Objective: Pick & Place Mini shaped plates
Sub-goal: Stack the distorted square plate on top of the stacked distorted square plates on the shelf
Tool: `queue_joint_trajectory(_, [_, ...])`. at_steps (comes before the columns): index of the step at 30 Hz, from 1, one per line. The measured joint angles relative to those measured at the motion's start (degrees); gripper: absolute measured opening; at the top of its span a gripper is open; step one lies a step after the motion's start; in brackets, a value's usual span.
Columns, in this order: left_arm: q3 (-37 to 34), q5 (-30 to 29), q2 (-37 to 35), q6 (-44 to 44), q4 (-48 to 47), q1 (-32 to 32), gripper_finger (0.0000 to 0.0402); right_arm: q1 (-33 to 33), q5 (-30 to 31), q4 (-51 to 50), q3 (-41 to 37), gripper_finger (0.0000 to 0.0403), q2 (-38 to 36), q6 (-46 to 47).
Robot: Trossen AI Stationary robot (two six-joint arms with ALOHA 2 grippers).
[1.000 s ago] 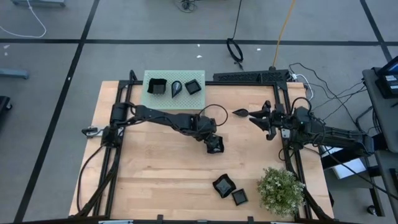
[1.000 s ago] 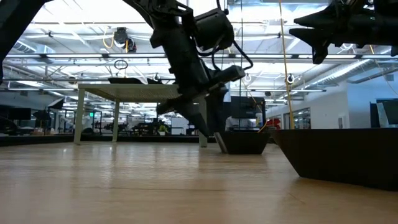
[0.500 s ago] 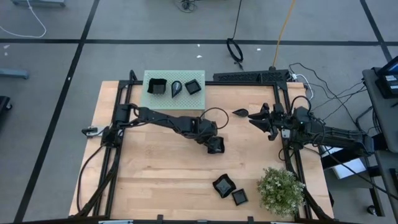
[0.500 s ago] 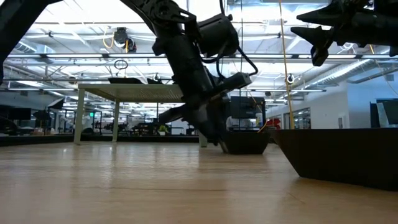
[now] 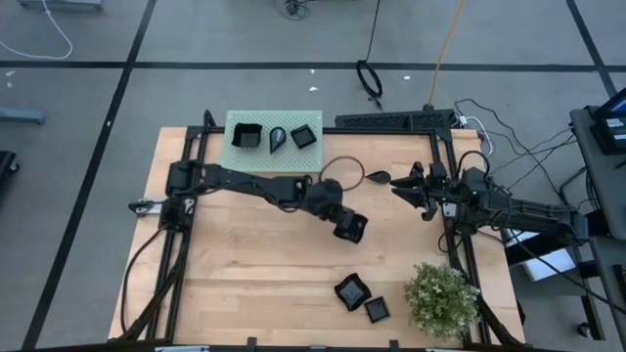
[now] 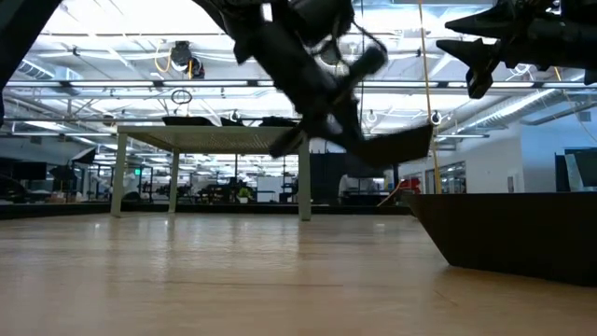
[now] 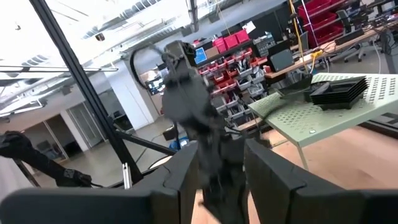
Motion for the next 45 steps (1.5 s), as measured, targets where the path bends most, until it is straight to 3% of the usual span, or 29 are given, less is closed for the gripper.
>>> queue_joint_trajectory(9, [0.02,-5.57,-13.64,17.74,-1.62,6.24,0.0004,0.0,-0.03,-0.05,0.0,0.0116,0.0,0.01])
queue_joint_trajectory(18, [0.04,-14.08,-28.77,33.7,-16.78,16.9,0.0005,0.0,-0.01,-0.03,0.02,0.0116,0.0,0.0])
queue_joint_trajectory(26, [0.04,-25.1,-36.45,35.92,-37.38,26.83,0.001,0.0,-0.01,-0.04,0.02,0.0116,0.02,0.0])
queue_joint_trajectory(30, [0.04,-27.01,-37.66,36.11,-44.12,31.08,0.0006,0.0,-0.01,-0.06,0.02,0.0116,0.02,0.0])
queue_joint_trajectory(39, [0.04,-29.06,-37.52,35.47,-47.14,38.89,0.0004,0.0,0.0,-0.04,0.02,0.0116,0.0,0.01])
queue_joint_trajectory(45, [0.04,-25.4,-37.41,34.09,-46.95,41.15,0.0019,0.0,-0.01,-0.04,0.02,0.0116,0.02,0.0])
